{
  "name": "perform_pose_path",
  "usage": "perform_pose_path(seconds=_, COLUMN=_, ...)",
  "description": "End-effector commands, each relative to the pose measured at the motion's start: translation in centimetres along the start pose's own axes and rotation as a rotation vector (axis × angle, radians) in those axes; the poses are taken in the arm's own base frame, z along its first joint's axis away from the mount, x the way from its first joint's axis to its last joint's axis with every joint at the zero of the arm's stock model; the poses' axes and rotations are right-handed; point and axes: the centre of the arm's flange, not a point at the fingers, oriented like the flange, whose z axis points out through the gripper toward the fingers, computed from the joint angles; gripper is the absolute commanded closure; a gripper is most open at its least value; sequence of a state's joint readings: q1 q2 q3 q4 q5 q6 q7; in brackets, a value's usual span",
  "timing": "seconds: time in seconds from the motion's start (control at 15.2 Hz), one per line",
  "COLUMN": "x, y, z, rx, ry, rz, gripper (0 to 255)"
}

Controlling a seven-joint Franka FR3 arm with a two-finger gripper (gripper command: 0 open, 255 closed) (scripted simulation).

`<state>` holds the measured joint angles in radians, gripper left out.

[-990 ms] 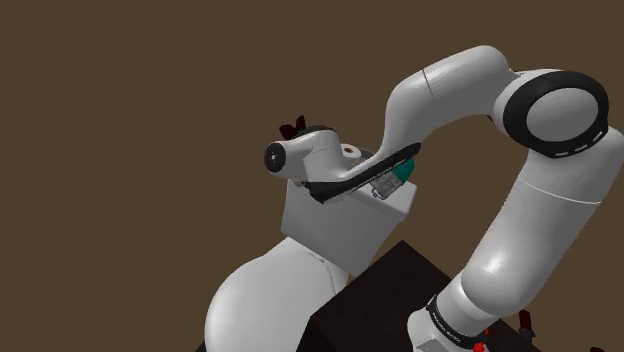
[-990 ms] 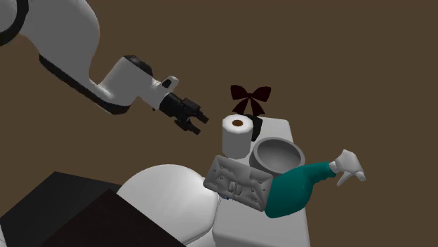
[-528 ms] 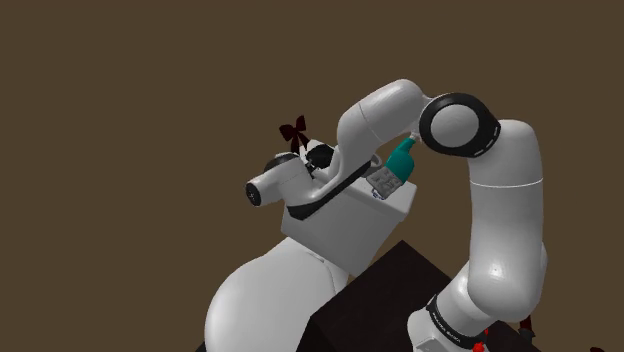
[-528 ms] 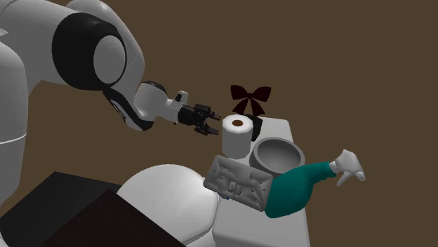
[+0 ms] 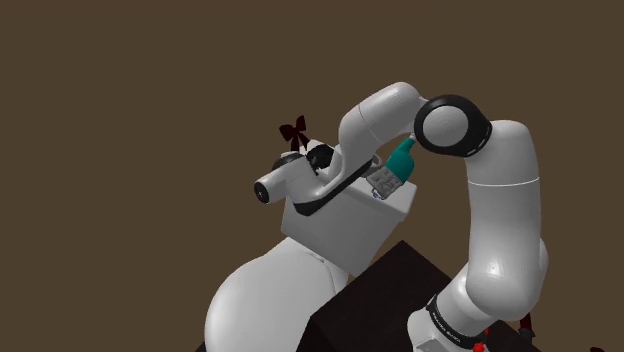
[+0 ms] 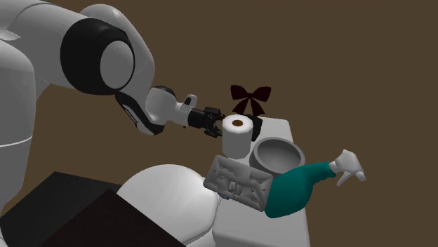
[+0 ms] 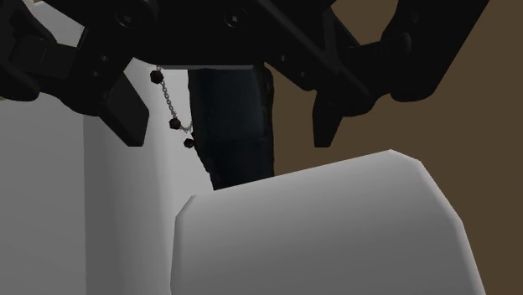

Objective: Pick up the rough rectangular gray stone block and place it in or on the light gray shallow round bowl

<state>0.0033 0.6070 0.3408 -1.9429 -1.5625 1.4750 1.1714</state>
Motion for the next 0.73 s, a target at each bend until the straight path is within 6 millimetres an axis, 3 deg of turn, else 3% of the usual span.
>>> perform_pose_path(seconds=0.0, x=-0.03, y=0.02, z=0.38, rx=0.000, ry=0.001, rz=0.000, gripper=0)
perform_pose_path(seconds=0.4, x=-0.03, y=0.02, z=0.38, rx=0.000, ry=0.001, rz=0.000, gripper=0)
perform_pose_path(seconds=0.46, x=-0.03, y=0.02, z=0.38, rx=0.000, ry=0.001, rz=0.000, gripper=255)
perform_pose_path(seconds=0.66, x=-0.02, y=0.01, z=0.39, rx=0.000, ry=0.001, rz=0.000, gripper=255)
